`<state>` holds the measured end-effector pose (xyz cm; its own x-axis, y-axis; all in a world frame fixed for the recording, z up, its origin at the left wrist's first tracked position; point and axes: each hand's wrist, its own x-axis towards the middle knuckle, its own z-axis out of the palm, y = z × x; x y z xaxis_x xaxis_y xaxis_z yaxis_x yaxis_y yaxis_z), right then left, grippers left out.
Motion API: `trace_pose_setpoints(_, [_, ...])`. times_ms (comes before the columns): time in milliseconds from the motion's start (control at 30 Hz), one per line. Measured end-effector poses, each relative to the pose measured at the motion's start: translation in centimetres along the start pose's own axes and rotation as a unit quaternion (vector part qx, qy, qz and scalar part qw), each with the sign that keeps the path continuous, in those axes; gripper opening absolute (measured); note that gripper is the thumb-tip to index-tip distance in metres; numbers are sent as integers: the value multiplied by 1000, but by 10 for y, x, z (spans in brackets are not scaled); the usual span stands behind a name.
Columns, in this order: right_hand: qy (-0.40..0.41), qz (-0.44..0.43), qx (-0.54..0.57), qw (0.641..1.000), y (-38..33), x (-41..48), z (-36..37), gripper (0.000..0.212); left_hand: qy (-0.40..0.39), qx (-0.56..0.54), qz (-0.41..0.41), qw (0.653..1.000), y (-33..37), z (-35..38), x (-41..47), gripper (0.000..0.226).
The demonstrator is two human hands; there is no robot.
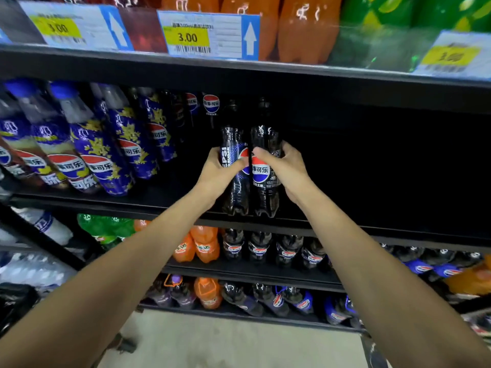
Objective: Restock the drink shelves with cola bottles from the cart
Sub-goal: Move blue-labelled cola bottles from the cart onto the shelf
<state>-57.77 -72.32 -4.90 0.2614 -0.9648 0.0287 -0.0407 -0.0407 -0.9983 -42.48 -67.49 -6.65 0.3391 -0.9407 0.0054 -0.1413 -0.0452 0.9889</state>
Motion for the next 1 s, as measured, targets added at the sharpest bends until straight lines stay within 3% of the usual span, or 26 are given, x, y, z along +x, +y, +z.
trace_pose_setpoints(367, [-63,-47,-1,997,2,13,-1,57,-38,31,84,995,-5,-20,19,63])
trace_pose_setpoints(633, [-61,-63,-65,994,14,13,1,57,-97,77,80,989,-4,-27,21,75])
trace_pose_setpoints(700, [-38,-62,-98,993,25,8,6,69,-81,57,73,992,-11,-19,14,80])
trace_pose_setpoints(800, [28,-52,-160,985,52,-1,17,80,27,111,62,991,-33,2,3,87])
trace_pose_setpoints(900, [68,-52,-170,982,72,7,19,63,110,141,70,981,-54,11,8,68])
trace_pose_setpoints(1000, [74,-63,-165,981,77,34,18,55,109,124,96,982,-58,9,34,54])
